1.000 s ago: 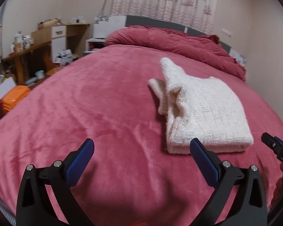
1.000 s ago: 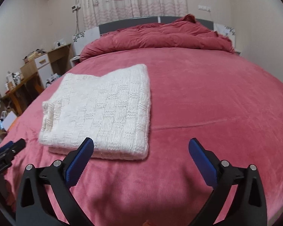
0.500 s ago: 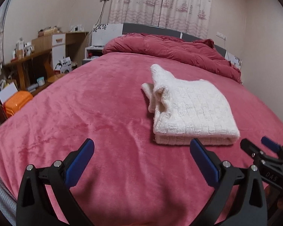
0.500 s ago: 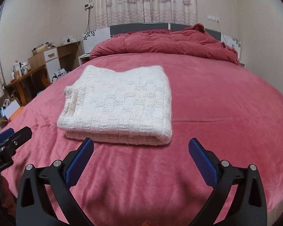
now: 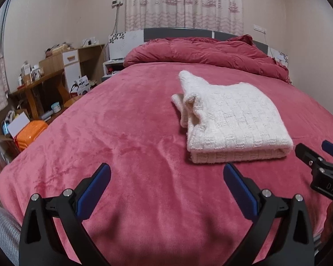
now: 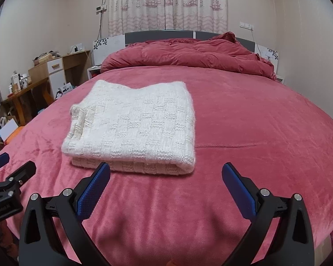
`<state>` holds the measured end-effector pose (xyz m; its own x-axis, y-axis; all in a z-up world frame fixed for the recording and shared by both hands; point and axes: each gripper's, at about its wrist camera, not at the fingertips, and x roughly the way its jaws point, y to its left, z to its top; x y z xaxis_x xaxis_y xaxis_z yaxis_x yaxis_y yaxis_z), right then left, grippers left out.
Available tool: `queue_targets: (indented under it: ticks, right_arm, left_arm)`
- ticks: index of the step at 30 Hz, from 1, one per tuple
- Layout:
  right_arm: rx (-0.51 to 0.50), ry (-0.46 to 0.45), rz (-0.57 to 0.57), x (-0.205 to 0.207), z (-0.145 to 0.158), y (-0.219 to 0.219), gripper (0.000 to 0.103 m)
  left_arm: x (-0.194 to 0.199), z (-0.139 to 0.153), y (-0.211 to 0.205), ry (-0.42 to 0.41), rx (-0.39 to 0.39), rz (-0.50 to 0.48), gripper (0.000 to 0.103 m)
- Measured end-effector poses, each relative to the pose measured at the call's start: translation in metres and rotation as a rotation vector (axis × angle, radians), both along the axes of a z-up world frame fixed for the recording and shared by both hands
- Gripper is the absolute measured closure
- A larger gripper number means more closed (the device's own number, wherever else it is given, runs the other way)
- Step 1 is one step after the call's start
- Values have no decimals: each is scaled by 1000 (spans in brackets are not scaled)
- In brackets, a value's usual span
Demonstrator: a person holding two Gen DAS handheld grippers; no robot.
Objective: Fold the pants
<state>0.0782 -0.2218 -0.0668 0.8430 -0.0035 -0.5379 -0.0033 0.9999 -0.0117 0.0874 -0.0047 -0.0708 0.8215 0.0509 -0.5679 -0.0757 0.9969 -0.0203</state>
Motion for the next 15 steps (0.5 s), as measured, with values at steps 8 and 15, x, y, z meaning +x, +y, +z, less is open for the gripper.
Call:
queue_targets:
  ticks: [8, 15]
  right_arm:
    - [14, 15, 6, 2, -3, 1, 3]
    - [14, 23, 2, 3, -5, 2, 3]
  left_arm:
    - [2, -2, 3, 17, -7, 1, 2]
    - [5, -6, 6, 42, -25, 3, 2]
